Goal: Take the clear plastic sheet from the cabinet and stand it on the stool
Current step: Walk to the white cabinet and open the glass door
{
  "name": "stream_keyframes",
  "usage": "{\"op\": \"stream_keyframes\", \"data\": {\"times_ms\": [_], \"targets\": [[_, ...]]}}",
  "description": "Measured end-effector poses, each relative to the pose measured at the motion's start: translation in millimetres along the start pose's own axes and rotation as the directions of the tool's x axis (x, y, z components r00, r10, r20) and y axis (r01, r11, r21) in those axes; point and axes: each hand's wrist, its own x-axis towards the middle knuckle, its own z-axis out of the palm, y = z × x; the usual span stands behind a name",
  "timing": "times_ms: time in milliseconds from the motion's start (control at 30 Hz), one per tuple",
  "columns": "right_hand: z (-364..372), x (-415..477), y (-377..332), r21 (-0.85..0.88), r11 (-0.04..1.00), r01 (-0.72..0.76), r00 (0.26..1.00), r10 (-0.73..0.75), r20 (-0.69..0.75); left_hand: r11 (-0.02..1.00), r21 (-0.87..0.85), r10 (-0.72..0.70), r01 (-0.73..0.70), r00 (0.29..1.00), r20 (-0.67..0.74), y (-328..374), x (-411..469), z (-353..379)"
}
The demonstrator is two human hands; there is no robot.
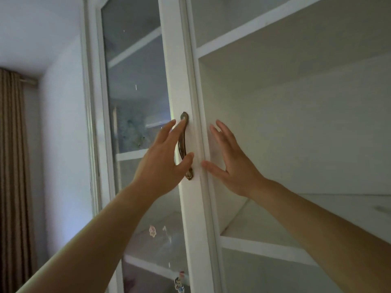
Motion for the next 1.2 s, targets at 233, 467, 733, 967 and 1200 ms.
{"op": "stream_keyframes", "data": {"times_ms": [233, 467, 733, 967, 1200], "targets": [[14.7, 3.1, 10.5, 0.069, 0.998, 0.0, 0.995, -0.007, 0.097, 0.998, -0.063, 0.024, -0.028, 0.998, -0.061, -5.4, 2.2, 19.4], [18.7, 4.9, 18.5, 0.119, 0.992, 0.039, 0.994, -0.05, 0.093, 0.992, -0.125, -0.033, 0.024, 0.997, -0.07, -8.9, -0.8, 23.4], [19.9, 5.0, 23.6, 0.178, 0.982, 0.061, 0.995, -0.074, 0.066, 0.952, -0.285, -0.139, 0.112, 0.988, -0.074, 3.7, -2.5, 23.6], [14.8, 4.4, 25.3, 0.173, 0.983, 0.066, 0.993, -0.082, 0.084, 0.952, -0.261, -0.197, 0.162, 0.974, -0.114, 13.4, -6.2, 23.3], [7.3, 4.0, 15.3, 0.183, 0.983, 0.01, 0.993, -0.031, 0.11, 0.945, -0.267, -0.225, 0.188, 0.968, -0.114, 10.1, -13.1, 12.0]]}}
